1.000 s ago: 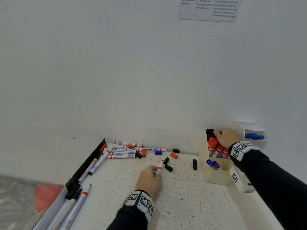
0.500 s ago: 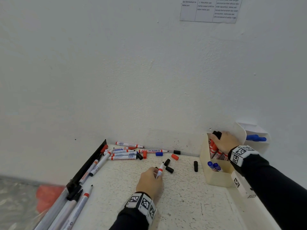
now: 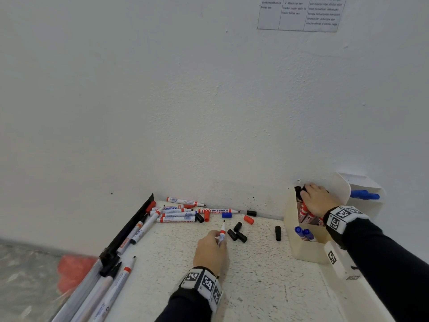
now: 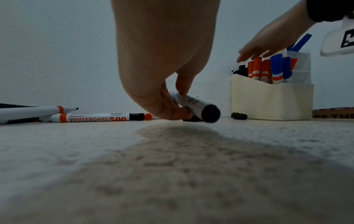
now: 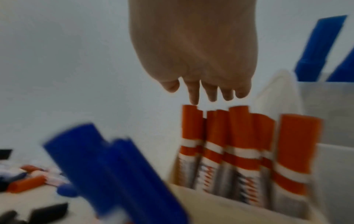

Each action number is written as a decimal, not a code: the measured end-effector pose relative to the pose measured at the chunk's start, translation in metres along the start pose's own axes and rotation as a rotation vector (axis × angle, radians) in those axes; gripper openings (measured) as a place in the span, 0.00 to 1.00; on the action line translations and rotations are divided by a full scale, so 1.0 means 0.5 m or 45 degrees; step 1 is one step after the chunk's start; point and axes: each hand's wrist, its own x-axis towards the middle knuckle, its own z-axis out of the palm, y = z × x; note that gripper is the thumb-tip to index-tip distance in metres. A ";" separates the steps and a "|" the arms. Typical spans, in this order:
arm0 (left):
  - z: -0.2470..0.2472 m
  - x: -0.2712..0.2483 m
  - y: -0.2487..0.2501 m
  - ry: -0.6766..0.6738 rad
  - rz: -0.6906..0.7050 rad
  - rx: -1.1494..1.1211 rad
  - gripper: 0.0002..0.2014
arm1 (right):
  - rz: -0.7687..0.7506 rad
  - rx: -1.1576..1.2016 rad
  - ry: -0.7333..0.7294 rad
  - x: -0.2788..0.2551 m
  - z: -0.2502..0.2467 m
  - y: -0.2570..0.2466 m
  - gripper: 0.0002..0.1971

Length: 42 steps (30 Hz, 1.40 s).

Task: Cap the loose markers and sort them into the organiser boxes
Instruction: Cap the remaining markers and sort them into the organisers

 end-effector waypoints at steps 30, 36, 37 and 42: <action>0.007 0.007 -0.010 -0.095 0.008 0.186 0.17 | -0.178 0.181 -0.186 -0.176 0.197 -0.179 0.13; 0.008 0.004 -0.005 -0.115 0.107 0.296 0.16 | -0.370 0.396 -0.117 -0.181 0.196 -0.167 0.12; 0.008 0.003 -0.004 -0.112 0.124 0.295 0.16 | -0.398 0.420 -0.123 -0.182 0.197 -0.165 0.12; 0.008 -0.004 -0.001 -0.110 0.159 0.279 0.16 | -0.460 0.546 -0.176 -0.187 0.195 -0.158 0.13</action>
